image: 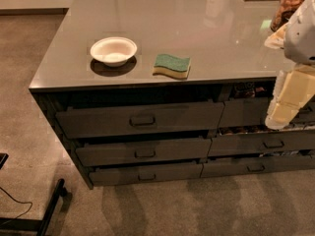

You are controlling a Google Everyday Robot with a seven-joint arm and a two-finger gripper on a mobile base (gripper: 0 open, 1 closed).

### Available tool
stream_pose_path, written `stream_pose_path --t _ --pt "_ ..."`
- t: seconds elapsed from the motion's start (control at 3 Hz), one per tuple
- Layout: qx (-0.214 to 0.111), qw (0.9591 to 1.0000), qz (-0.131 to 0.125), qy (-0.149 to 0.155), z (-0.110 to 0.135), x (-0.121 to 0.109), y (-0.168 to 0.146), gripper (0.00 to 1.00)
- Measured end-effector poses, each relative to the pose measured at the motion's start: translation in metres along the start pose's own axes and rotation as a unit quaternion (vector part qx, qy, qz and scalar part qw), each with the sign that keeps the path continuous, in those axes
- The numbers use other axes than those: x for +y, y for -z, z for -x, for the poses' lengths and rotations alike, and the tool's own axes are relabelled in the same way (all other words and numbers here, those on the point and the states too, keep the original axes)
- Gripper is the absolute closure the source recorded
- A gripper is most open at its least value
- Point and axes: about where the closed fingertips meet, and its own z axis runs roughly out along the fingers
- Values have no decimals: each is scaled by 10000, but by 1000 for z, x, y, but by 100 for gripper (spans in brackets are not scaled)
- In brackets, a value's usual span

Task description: Open middle drawer

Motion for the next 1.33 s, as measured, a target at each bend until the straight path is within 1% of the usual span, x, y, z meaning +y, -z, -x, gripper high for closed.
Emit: stream_pose_path --t 0.33,0.67,1.0,1.33 --pt "0 10000 0 0 0 0 0 0" --pt "-106 9999 24 98 6 9 -21 0" --pt "-370 9988 172 259 17 28 -78 0" --pt "-640 9965 411 356 30 46 -159 0"
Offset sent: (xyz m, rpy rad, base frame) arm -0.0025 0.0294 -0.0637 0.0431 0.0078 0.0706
